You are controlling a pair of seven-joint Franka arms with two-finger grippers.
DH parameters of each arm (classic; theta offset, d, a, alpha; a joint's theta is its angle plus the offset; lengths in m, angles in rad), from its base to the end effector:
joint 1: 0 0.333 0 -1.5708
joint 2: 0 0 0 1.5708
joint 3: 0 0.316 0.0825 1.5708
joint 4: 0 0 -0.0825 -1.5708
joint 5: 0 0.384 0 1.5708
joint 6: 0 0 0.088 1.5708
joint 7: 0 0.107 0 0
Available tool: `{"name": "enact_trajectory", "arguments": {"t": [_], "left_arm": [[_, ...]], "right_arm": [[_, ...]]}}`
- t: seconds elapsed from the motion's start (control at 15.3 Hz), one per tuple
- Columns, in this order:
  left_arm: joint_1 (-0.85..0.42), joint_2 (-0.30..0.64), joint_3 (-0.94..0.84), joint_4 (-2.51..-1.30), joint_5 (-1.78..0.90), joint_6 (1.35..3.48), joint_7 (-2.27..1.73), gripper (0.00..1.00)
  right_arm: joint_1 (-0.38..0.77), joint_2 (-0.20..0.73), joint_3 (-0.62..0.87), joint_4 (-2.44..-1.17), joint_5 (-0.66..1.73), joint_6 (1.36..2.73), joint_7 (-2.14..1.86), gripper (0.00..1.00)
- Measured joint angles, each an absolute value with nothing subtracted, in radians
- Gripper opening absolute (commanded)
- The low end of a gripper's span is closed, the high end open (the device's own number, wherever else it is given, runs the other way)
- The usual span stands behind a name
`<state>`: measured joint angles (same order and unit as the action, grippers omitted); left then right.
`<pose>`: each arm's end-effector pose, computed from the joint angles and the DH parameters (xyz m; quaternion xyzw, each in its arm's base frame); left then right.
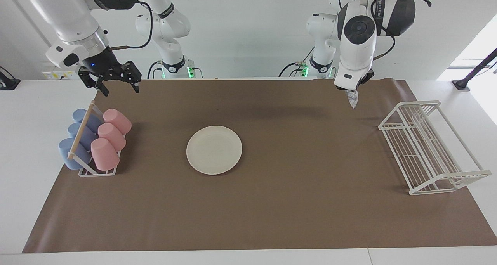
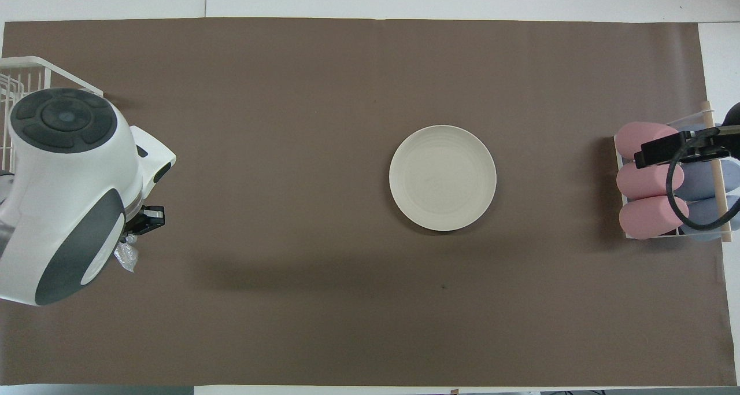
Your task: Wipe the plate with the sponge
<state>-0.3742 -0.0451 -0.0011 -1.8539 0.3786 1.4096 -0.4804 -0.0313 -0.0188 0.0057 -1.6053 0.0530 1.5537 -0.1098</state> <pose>0.4835 -0.1429 0.5175 -0.9617 -0.0434 0.0992 0.2519 0.5462 -0.0082 0.6173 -0.9986 -0.0421 0.0146 0.0275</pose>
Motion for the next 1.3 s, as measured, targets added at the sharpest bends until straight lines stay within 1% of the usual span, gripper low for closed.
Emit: {"name": "enact_trajectory", "arguments": {"t": [0.13,0.33,0.65,0.85,1.11,1.3], "left_arm": [[-0.385,0.009,-0.002,-1.823,0.509,1.393,-0.486,0.00],[-0.383,0.076,0.002,-1.813,0.703,1.393,-0.490,0.00],[-0.371,0.154,0.007,-1.804,0.956,1.396,-0.491,0.00],[-0.360,0.237,0.012,-1.756,1.015,1.440,-0.494,0.00],[-0.305,0.364,0.015,-1.683,1.054,1.510,-0.500,0.00],[-0.275,0.383,0.016,-1.672,1.055,1.543,-0.526,0.00]], "right_arm": [[-0.017,-0.016,-0.018,-1.600,0.053,1.525,-0.110,1.00],[0.021,-0.016,-0.073,-1.595,0.053,1.519,-0.110,1.00],[0.024,-0.016,-0.080,-1.594,0.053,1.518,-0.107,1.00],[0.024,-0.016,-0.081,-1.593,0.053,1.518,-0.078,1.00],[0.025,-0.016,-0.079,-1.591,0.053,1.518,-0.064,1.00],[0.027,-0.016,-0.079,-1.590,0.053,1.518,-0.059,1.00]]}}
